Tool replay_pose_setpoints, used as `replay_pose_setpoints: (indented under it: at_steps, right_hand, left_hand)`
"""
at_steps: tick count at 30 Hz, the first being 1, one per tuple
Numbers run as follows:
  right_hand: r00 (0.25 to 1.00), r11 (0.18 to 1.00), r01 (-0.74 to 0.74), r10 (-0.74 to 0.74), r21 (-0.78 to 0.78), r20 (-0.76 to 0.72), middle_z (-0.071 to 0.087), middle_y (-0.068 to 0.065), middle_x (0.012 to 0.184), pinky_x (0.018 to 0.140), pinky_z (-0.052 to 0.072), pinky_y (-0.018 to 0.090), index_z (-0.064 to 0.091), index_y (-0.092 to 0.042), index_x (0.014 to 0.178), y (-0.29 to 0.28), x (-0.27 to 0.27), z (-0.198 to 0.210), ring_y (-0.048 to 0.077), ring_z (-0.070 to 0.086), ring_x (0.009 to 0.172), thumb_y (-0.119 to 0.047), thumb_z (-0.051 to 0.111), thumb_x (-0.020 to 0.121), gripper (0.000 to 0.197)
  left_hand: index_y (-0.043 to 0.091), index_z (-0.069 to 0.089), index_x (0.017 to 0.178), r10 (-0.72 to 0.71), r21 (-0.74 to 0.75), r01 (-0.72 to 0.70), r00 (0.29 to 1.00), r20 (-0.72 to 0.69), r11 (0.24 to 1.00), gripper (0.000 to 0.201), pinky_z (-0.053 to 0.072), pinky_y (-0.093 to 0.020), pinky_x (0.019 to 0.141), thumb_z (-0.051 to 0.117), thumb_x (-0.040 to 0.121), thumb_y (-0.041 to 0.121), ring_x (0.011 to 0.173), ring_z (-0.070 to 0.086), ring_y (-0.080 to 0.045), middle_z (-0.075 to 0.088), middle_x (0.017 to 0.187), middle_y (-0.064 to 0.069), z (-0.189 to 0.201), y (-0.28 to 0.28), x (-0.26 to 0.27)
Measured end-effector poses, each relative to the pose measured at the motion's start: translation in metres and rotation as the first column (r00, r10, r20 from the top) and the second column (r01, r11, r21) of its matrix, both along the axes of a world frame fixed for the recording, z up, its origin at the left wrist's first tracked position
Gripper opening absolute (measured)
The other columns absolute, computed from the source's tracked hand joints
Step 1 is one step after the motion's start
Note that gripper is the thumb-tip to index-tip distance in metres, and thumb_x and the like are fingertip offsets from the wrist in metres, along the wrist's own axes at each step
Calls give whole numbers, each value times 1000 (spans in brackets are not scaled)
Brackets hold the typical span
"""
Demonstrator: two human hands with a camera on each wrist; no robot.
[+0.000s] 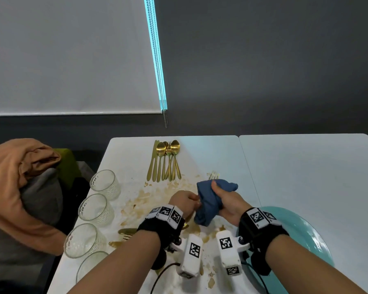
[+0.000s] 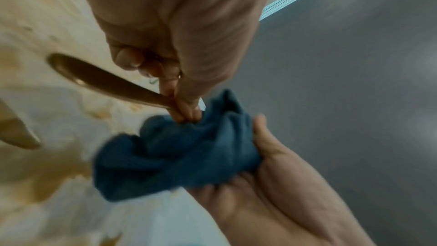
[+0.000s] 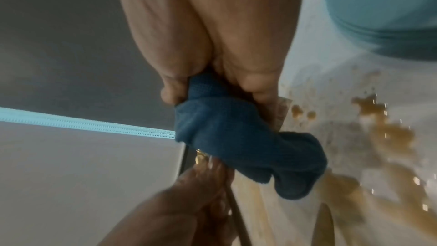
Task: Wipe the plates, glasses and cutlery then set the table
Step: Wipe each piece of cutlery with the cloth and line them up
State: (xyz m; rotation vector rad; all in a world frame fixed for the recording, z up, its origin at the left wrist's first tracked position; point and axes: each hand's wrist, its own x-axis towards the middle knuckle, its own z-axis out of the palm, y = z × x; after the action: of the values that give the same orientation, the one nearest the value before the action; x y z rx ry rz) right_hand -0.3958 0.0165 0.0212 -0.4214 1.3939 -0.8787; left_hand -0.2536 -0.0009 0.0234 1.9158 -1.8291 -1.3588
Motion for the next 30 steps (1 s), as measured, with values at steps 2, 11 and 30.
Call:
replay_pose_setpoints:
  at_steps: [2, 11, 30]
  right_hand:
    - [997, 1000, -1, 2, 18, -74, 67, 21, 103, 85, 53, 47, 59, 4, 108, 1, 4, -1, 32, 64, 94, -24, 71, 82, 40]
    - [930, 992, 93, -116, -80, -349, 67, 16, 81, 76, 55, 38, 61, -1, 76, -18, -11, 24, 29, 65, 78, -10, 79, 70, 21]
    - [961, 980, 72, -117, -184, -250, 64, 16, 110, 92, 48, 39, 57, 2, 111, 0, -21, 31, 27, 59, 107, -41, 57, 89, 47]
  left_hand:
    - [1, 67, 103, -98, -21, 99, 994, 57, 995, 21, 48, -34, 84, 56, 88, 10, 99, 62, -31, 67, 107, -18, 8, 5, -9]
    - [11, 69, 107, -140, -86, 146, 987, 75, 986, 21, 44, -23, 81, 62, 88, 16, 102, 61, -21, 68, 111, -8, 26, 2, -6]
    - [11, 71, 93, 157, -59, -162, 984, -82, 985, 13, 48, -25, 84, 58, 90, 15, 91, 61, -18, 71, 103, -6, 26, 2, 10]
